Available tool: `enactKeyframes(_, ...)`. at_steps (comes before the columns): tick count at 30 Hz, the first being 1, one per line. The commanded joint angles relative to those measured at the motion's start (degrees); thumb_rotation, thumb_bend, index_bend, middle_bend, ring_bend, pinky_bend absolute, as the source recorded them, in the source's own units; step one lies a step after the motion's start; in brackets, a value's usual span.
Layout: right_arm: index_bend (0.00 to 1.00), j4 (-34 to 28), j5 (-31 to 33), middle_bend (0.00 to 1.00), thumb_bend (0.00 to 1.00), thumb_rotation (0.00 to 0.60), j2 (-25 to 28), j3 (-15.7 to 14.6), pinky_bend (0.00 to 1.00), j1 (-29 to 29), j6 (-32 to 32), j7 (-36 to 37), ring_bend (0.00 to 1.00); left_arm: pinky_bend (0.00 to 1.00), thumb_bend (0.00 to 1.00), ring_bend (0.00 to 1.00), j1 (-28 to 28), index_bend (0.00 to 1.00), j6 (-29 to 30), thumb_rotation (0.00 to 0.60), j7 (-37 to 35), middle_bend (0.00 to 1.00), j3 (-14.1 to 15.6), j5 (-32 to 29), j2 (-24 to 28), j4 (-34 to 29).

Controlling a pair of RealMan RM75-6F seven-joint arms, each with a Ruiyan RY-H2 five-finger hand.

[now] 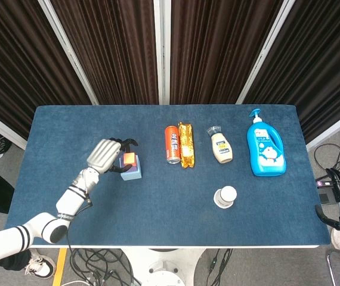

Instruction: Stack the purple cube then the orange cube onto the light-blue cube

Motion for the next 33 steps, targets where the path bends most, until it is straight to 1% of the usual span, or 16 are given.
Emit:
enactKeyframes(1,0.04,-0.05,0.0,0.06,0.23,0.6,0.03,-0.01,0.0,0.02,-0.02,-0.12,0.0,0.41,0.34,0.45,-0.11,0.36,0.01,0.6,0.27,0.61,0.42,-0.22,-0.06,0.27)
enactKeyframes(7,0.04,-0.08,0.02,0.06,0.23,0.6,-0.05,-0.05,0.0,0.05,-0.11,-0.31,0.0,0.41,0.34,0.45,-0.18,0.36,0.68,0.6,1.17,0.61,1.35,-0.01,-0.66,1.39)
enactKeyframes(20,0.04,0.11,0.24,0.06,0.23,0.6,-0.09,-0.06,0.0,0.09,-0.33,-0.25,0.0,0.41,0.34,0.45,-0.44,0.36,1.16,0.6,1.31,0.61,1.15,-2.13,-1.6,2.81)
enactKeyframes(26,0.04,0.11,0.3,0.06,0.23,0.6,-0.18,-0.07,0.0,0.16,-0.46,-0.46,0.0,0.41,0.34,0.45,-0.49,0.36,1.21,0.6,1.18,0.61,1.85,-1.72,-1.96,3.45)
enactKeyframes(33,0.04,0.03,0.44,0.06,0.23,0.6,-0.19,-0.07,0.0,0.22,-0.61,-0.69,0.0,0.41,0.34,0.45,-0.6,0.36,1.29,0.6,0.48,0.61,1.86,-2.09,-2.86,4.35)
